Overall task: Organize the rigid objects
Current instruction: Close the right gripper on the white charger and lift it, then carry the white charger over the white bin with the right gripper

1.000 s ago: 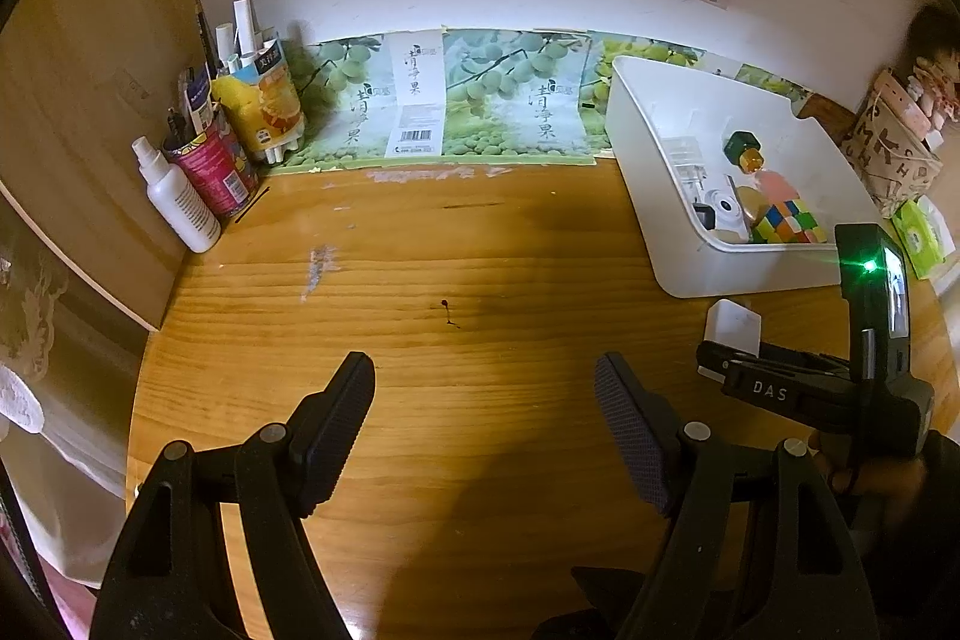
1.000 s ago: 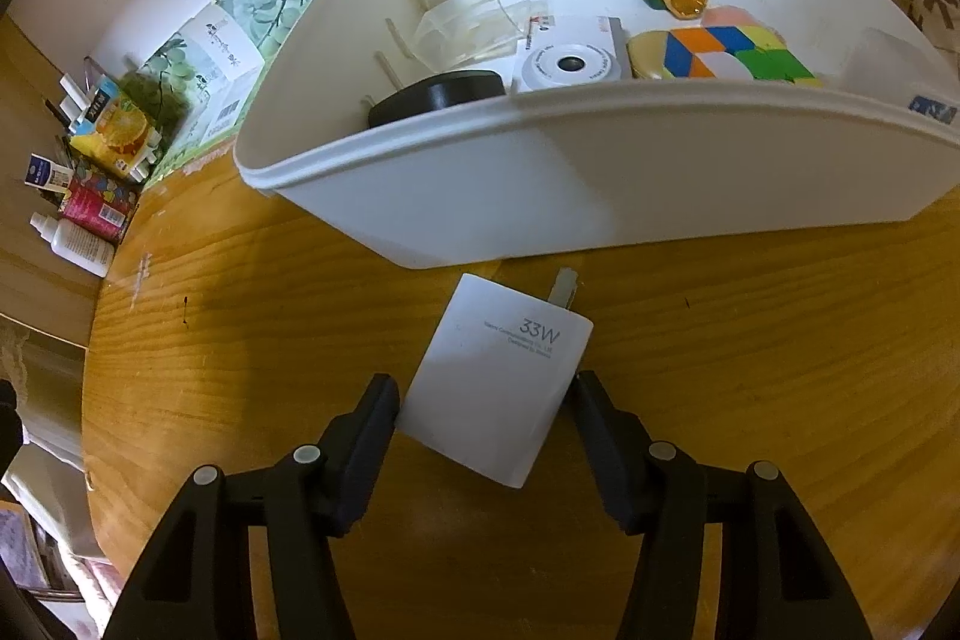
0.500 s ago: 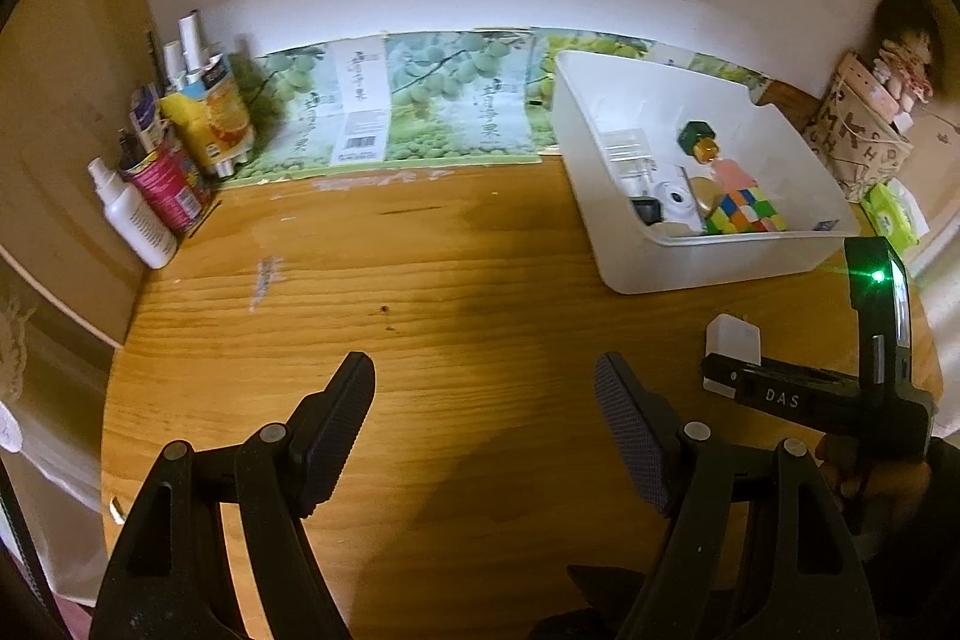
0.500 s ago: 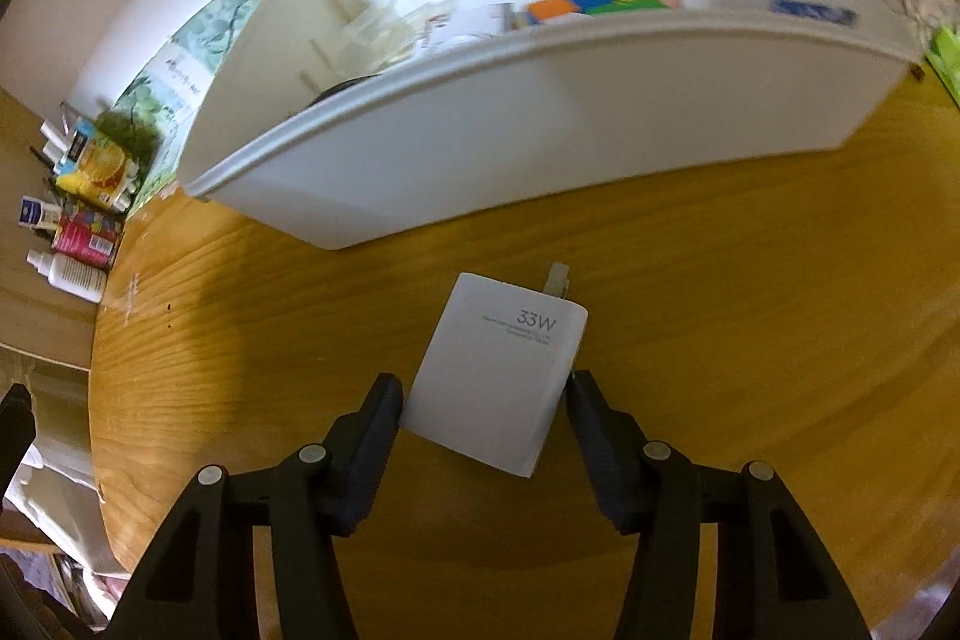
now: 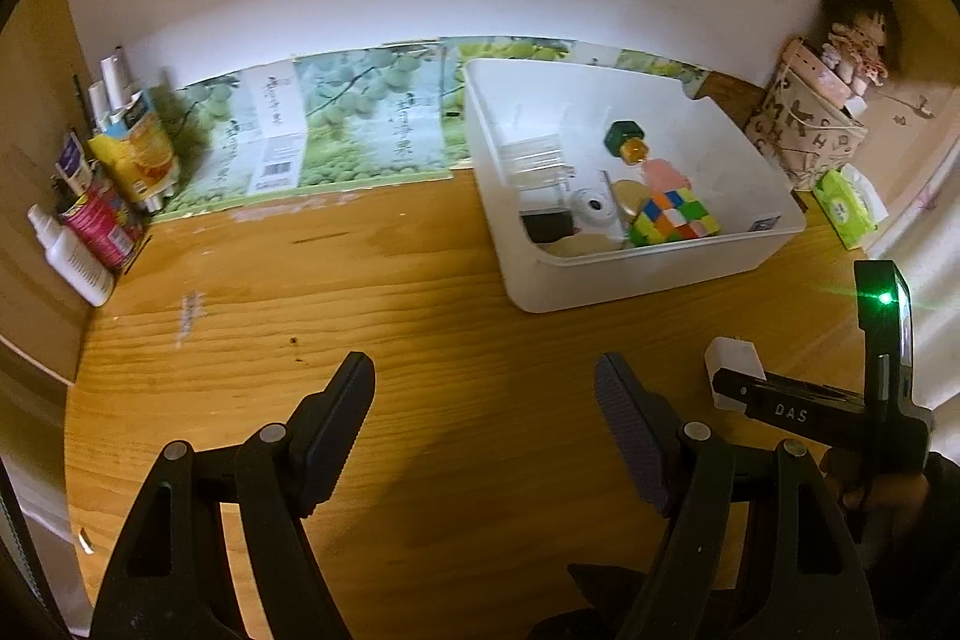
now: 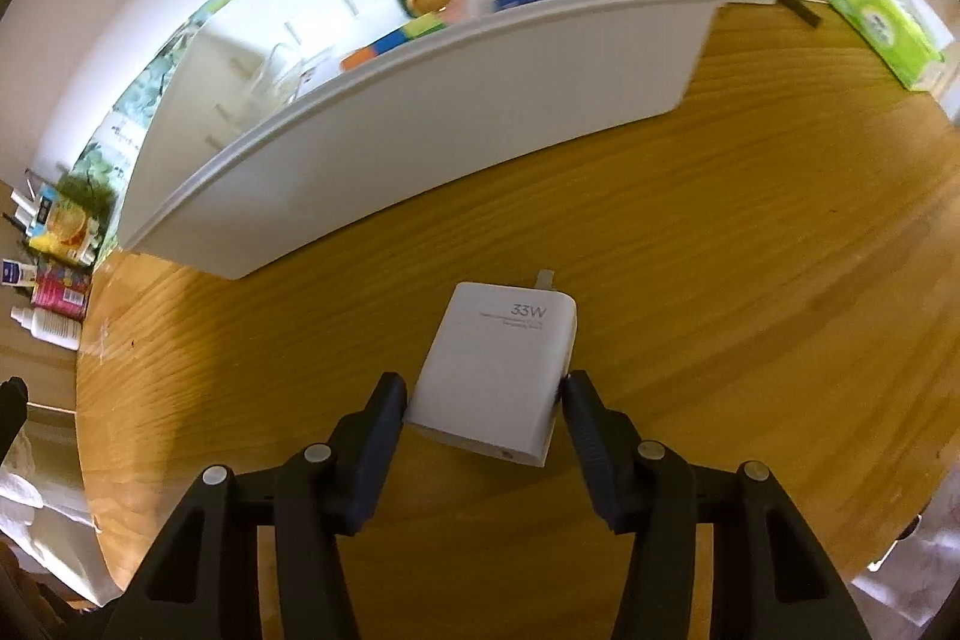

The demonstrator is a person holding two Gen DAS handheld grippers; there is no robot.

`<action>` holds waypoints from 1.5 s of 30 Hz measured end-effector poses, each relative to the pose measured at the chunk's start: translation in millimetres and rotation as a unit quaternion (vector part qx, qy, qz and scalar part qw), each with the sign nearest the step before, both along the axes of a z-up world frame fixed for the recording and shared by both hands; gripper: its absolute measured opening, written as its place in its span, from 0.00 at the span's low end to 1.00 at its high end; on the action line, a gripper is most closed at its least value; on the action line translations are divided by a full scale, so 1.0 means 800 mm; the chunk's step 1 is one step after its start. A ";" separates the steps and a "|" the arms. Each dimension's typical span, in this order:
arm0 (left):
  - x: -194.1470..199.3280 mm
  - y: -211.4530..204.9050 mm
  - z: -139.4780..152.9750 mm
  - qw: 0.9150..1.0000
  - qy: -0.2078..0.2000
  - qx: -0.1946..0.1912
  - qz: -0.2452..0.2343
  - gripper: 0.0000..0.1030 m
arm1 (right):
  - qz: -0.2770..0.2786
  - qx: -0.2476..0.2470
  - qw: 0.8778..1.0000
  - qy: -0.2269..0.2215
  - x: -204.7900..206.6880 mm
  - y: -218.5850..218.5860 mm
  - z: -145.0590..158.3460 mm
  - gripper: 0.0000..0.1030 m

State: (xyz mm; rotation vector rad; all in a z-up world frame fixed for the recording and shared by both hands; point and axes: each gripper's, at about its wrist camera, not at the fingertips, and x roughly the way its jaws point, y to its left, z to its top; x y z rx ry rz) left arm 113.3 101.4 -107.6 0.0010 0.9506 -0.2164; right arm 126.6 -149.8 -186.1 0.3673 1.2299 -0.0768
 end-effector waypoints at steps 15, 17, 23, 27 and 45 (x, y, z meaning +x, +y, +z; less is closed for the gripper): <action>0.005 -0.037 0.009 1.000 -0.002 -0.017 -0.008 0.76 | 0.002 -0.042 0.999 -0.035 -0.005 -0.034 0.043 0.51; 0.006 -0.041 0.009 1.000 -0.001 -0.019 -0.005 0.76 | 0.003 -0.044 0.998 -0.038 -0.004 -0.038 0.049 0.50; 0.008 -0.054 0.009 1.000 0.002 -0.029 0.001 0.76 | 0.008 -0.056 0.997 -0.059 -0.002 -0.049 0.077 0.50; 0.009 -0.066 0.008 0.999 0.006 -0.034 0.003 0.76 | 0.012 -0.062 0.995 -0.079 -0.001 -0.062 0.098 0.50; 0.011 -0.094 0.000 0.997 0.020 -0.039 0.062 0.76 | 0.079 -0.086 0.978 -0.174 0.046 -0.097 0.168 0.50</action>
